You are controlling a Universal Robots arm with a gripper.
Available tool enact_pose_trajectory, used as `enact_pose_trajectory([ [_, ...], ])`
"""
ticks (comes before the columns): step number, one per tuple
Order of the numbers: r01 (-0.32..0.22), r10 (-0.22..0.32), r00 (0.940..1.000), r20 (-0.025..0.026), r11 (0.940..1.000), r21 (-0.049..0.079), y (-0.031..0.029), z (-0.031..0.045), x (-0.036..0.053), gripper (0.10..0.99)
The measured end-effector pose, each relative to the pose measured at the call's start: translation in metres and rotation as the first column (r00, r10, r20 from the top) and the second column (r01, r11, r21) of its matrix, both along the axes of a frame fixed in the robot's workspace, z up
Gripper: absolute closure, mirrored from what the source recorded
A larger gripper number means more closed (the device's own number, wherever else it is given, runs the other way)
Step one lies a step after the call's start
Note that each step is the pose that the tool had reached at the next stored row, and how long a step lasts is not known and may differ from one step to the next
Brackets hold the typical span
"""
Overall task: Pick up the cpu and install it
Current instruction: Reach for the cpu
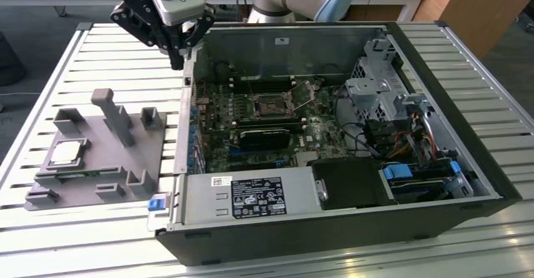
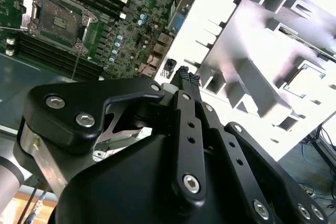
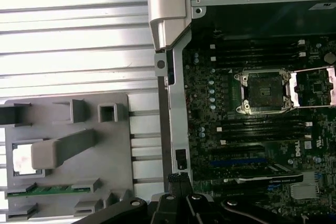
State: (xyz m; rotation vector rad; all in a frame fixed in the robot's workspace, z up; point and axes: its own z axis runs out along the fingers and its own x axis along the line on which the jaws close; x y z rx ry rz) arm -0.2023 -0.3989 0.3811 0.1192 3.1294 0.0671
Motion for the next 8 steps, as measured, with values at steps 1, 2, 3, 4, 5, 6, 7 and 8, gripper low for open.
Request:
enact_pose_trajectory([
  [1, 0.000, 0.000, 1.0000, -0.0004, 1.0000, 0.000, 0.0000, -0.0002, -0.0011, 0.980],
  [2, 0.000, 0.000, 1.0000, -0.0009, 1.0000, 0.000, 0.0000, -0.0003, -0.0022, 0.980],
  [3, 0.000, 0.000, 1.0000, -0.0014, 1.0000, 0.000, 0.0000, -0.0005, -0.0033, 0.980],
  [4, 0.000, 0.000, 1.0000, -0.0017, 1.0000, 0.000, 0.0000, -0.0007, -0.0045, 0.980],
  [5, 0.000, 0.000, 1.0000, -0.0021, 1.0000, 0.000, 0.0000, -0.0008, -0.0057, 0.980],
  [6, 0.000, 0.000, 1.0000, -0.0024, 1.0000, 0.000, 0.0000, -0.0010, -0.0069, 0.980],
  [7, 0.000, 0.000, 1.0000, -0.0027, 1.0000, 0.000, 0.0000, -0.0011, -0.0081, 0.980],
  [8, 0.000, 0.000, 1.0000, -0.0030, 1.0000, 0.000, 0.0000, -0.0013, -0.0094, 0.980],
])
